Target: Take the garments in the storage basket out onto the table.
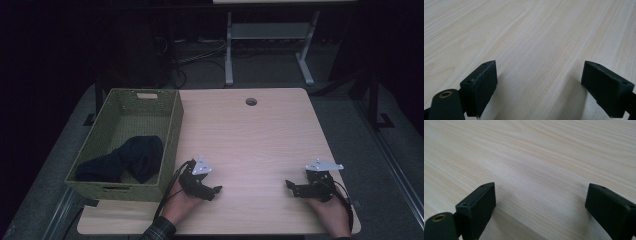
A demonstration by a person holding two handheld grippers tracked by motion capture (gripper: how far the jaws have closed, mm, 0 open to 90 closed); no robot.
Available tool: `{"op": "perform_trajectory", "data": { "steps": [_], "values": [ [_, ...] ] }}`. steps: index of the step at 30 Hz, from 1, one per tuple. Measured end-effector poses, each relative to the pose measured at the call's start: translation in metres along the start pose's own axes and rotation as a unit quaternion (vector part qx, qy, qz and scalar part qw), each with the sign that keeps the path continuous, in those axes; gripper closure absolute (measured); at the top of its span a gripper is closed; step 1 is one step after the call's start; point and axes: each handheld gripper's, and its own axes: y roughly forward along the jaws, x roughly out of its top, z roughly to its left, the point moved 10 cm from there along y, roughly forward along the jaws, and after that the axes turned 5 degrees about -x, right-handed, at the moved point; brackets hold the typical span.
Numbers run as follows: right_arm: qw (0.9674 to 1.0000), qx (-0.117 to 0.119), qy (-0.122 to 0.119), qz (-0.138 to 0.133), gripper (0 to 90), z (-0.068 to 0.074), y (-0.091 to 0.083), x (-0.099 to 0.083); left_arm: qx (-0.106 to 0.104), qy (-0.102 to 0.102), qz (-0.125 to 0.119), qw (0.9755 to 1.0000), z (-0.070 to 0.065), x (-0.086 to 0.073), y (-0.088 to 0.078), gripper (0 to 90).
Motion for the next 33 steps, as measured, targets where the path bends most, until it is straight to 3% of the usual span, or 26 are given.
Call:
{"op": "perform_trajectory", "data": {
  "steps": [8,22,28,33],
  "values": [
    [1.0000,0.000,-0.001,0.000,9.4,0.000,0.000,0.000,-0.003,0.000,-0.001,1.0000,0.000,0.001,0.001,13.1],
    [1.0000,0.000,0.000,0.000,9.4,0.000,-0.003,-0.003,-0.020,0.019,0.015,0.9995,0.001,0.010,0.008,13.8],
    [1.0000,0.002,-0.002,0.000,9.4,0.000,-0.003,-0.003,-0.020,0.000,-0.001,0.9998,0.010,0.015,0.002,14.1],
    [1.0000,0.002,-0.001,0.000,9.4,0.000,-0.003,-0.003,-0.018,0.009,-0.001,0.9998,0.009,0.020,-0.001,14.0]
  ]
}}
